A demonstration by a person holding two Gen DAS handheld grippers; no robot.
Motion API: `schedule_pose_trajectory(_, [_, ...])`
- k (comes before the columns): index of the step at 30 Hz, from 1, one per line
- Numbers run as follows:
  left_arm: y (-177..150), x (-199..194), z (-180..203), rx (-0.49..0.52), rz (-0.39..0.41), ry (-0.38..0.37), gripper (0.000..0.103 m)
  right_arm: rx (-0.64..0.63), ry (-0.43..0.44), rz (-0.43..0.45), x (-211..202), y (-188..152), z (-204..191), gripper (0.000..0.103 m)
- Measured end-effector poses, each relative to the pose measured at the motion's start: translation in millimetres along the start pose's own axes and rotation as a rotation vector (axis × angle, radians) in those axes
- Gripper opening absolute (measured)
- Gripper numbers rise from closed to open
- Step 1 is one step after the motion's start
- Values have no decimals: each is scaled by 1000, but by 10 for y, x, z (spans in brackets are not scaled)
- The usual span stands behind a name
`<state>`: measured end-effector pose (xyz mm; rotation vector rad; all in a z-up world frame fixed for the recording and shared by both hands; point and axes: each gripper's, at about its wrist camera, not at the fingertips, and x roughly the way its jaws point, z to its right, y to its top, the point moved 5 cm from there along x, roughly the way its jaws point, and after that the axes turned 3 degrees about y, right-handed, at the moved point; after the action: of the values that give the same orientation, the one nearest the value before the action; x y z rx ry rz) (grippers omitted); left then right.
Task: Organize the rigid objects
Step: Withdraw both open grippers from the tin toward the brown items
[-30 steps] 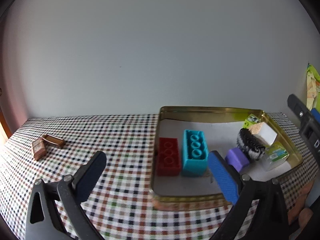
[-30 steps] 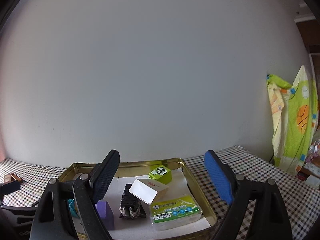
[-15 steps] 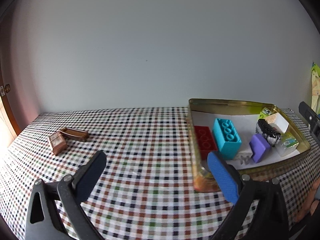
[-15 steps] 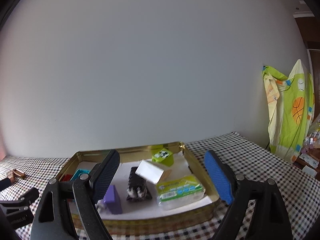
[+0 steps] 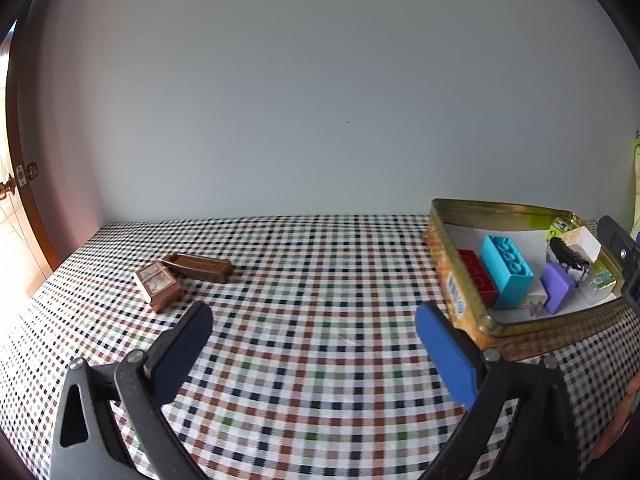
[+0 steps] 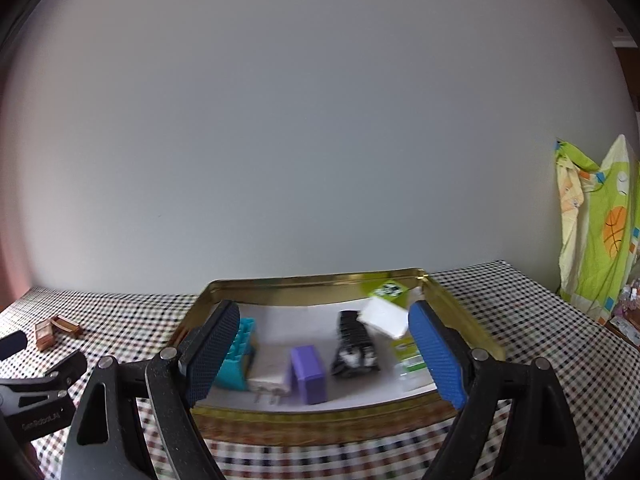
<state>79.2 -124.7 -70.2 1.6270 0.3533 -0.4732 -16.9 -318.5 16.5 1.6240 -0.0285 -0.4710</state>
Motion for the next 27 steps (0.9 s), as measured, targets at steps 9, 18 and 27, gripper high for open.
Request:
schedule_pose_trajectory(9, [-9,62,-264,-27,-11,18,103,0,49,-15,22,-46,-354,88])
schedule_pose_trajectory(18, [14,186,-634,-41,-21,72,103,-15,121,-23,99,-57,-766,88])
schedule_pose_trajectory(27, [31,392,-1136,-110,-59,130,102,-35,210,-38,236,-77,-1299,88])
